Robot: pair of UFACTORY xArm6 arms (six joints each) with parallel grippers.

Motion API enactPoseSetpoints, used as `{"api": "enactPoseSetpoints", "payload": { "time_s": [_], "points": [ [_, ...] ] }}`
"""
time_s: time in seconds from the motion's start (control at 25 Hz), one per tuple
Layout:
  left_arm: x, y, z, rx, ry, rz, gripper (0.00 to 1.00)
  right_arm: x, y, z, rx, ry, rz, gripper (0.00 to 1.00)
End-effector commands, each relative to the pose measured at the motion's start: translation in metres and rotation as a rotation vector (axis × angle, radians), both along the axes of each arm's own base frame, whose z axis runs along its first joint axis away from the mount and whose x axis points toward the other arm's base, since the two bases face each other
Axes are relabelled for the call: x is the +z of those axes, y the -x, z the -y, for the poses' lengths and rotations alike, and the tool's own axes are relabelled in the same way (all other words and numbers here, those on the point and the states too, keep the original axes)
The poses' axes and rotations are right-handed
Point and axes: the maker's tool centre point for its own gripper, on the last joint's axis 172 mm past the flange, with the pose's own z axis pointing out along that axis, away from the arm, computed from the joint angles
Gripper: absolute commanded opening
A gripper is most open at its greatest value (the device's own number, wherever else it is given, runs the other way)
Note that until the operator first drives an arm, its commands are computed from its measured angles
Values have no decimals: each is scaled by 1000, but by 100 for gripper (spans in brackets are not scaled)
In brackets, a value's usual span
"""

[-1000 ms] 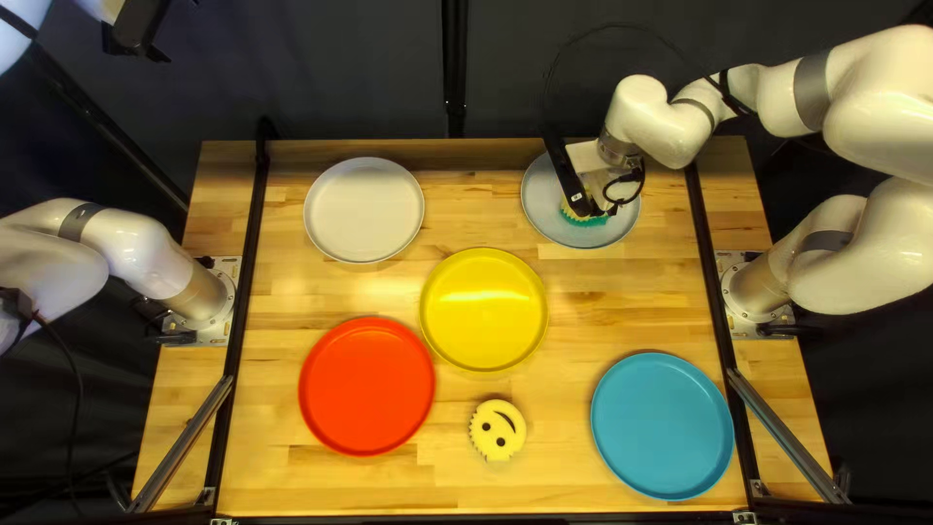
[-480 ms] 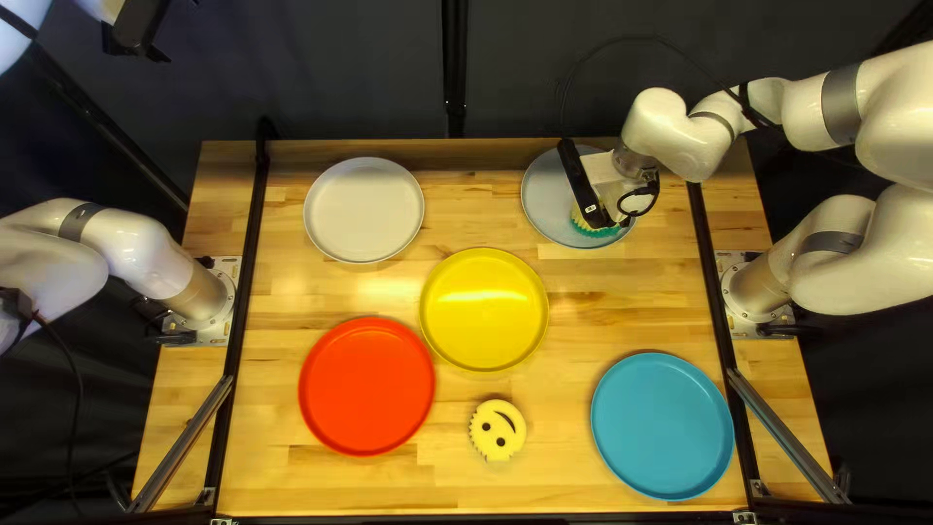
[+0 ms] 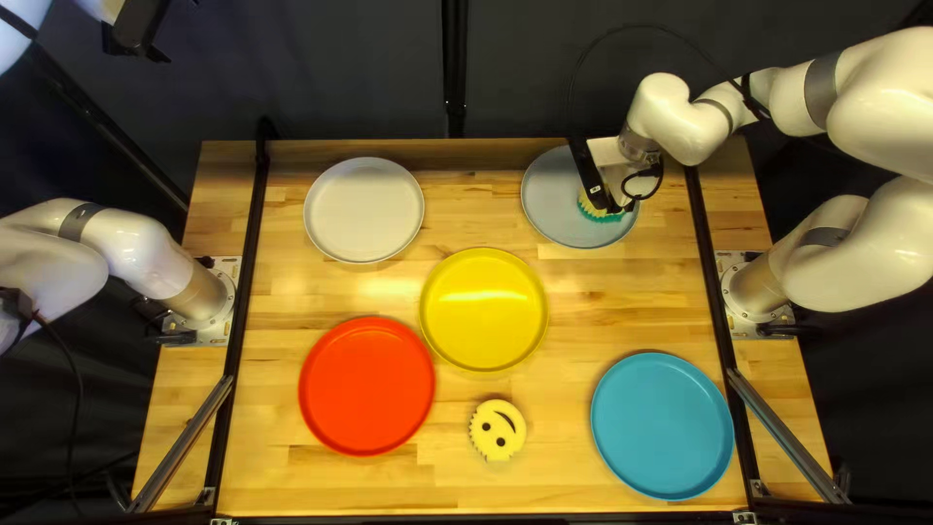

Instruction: Pick up sponge and scrub the plate

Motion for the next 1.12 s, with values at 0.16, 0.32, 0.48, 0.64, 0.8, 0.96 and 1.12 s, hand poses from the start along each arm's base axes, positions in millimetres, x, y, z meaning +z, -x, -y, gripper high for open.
{"api": "enactPoseSetpoints", "payload": {
  "time_s": [0.16,0.32,0.48,0.64,0.8,0.96,1.12],
  "points": [
    [0,0,0,0,0,0,100,0,5,4,1,3,-7,0],
    [0,0,0,0,0,0,100,2,3,-9,3,6,-4,0],
    [0,0,0,0,0,0,100,8,-4,-30,19,14,5,0],
    [0,0,0,0,0,0,100,19,-13,-50,40,22,19,0],
    [0,0,0,0,0,0,100,29,-17,-67,61,26,37,0],
    [0,0,0,0,0,0,100,31,-18,-78,81,21,49,0],
    [0,0,0,0,0,0,100,28,-18,-83,104,9,50,0]
  ]
}}
